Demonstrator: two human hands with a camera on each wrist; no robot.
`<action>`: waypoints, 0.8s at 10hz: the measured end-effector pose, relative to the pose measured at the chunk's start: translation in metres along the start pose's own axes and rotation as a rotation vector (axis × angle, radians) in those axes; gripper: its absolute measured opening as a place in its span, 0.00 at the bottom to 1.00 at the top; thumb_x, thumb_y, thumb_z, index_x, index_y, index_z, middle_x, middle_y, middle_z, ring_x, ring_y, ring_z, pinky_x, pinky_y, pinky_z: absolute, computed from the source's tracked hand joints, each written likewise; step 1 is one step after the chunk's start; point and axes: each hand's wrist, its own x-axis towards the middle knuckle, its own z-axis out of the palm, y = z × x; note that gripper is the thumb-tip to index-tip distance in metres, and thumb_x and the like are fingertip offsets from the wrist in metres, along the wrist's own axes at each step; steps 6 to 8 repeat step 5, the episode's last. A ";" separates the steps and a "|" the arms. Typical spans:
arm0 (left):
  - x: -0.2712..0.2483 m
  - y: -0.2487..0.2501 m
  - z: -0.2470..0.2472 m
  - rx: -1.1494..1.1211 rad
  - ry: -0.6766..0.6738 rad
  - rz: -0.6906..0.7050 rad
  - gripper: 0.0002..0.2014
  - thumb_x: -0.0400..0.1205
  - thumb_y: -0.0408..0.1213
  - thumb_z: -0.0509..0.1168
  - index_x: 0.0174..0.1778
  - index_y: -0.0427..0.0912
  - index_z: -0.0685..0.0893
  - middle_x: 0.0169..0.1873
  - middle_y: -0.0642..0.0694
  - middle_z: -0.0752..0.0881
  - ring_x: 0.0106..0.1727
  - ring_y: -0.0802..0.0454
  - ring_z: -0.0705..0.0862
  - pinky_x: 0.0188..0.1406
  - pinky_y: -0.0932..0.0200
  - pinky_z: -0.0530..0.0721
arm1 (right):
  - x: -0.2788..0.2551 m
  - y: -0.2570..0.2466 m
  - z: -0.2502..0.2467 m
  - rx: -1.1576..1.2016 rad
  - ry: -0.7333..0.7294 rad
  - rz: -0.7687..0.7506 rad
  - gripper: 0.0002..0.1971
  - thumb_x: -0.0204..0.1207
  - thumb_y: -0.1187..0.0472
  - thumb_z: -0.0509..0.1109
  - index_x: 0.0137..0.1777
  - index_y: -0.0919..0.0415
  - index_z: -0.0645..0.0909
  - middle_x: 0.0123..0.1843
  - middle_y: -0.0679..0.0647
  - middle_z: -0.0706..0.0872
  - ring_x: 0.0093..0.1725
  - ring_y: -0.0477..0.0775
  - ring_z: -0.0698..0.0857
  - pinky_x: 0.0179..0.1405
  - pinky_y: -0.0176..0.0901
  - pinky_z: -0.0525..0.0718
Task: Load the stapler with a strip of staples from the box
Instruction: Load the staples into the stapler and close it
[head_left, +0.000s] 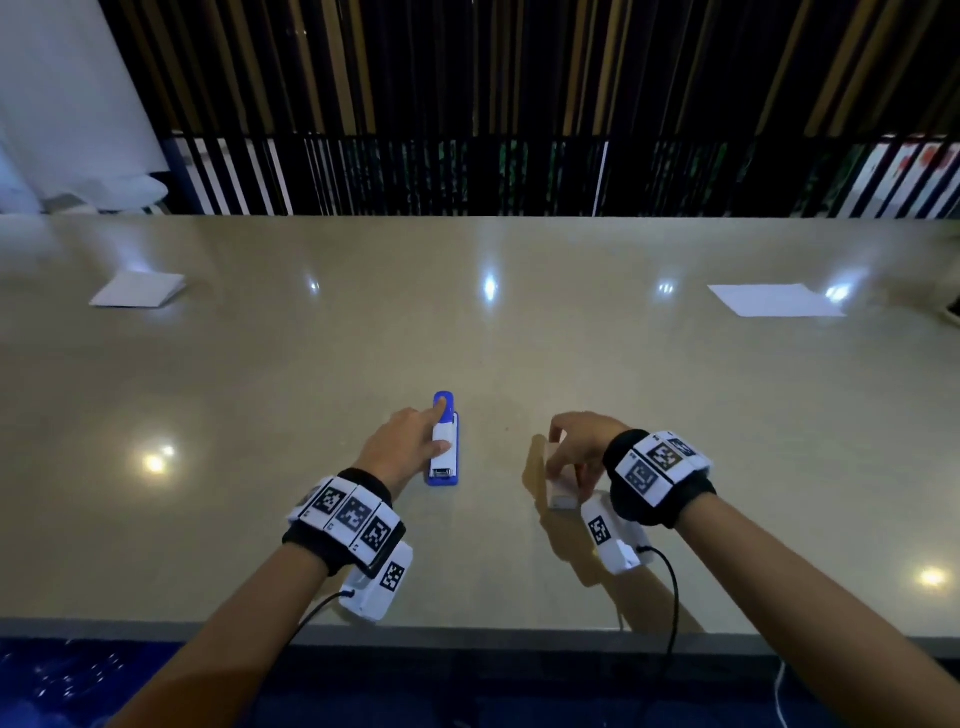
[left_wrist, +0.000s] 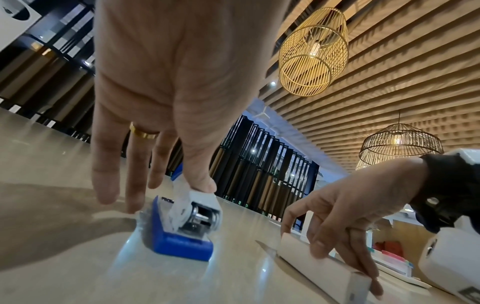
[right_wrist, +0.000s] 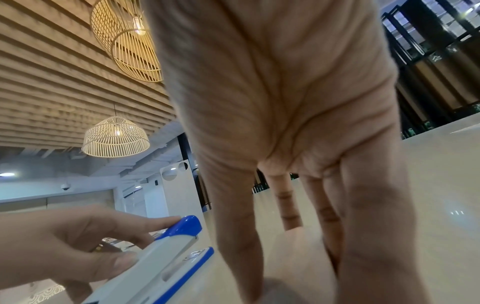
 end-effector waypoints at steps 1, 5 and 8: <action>0.000 -0.001 0.002 -0.003 0.007 0.008 0.28 0.85 0.41 0.61 0.82 0.45 0.65 0.62 0.34 0.79 0.62 0.38 0.80 0.64 0.46 0.79 | -0.001 -0.002 -0.001 -0.002 0.021 -0.010 0.25 0.73 0.63 0.74 0.69 0.67 0.74 0.57 0.64 0.84 0.61 0.68 0.85 0.59 0.57 0.85; 0.008 -0.002 -0.009 0.188 -0.062 -0.023 0.27 0.82 0.49 0.59 0.79 0.51 0.65 0.66 0.42 0.75 0.65 0.40 0.79 0.62 0.49 0.79 | 0.008 -0.008 -0.026 -0.177 -0.015 -0.013 0.18 0.77 0.55 0.71 0.58 0.70 0.81 0.57 0.65 0.89 0.30 0.55 0.87 0.27 0.40 0.77; 0.008 -0.002 -0.009 0.188 -0.062 -0.023 0.27 0.82 0.49 0.59 0.79 0.51 0.65 0.66 0.42 0.75 0.65 0.40 0.79 0.62 0.49 0.79 | 0.008 -0.008 -0.026 -0.177 -0.015 -0.013 0.18 0.77 0.55 0.71 0.58 0.70 0.81 0.57 0.65 0.89 0.30 0.55 0.87 0.27 0.40 0.77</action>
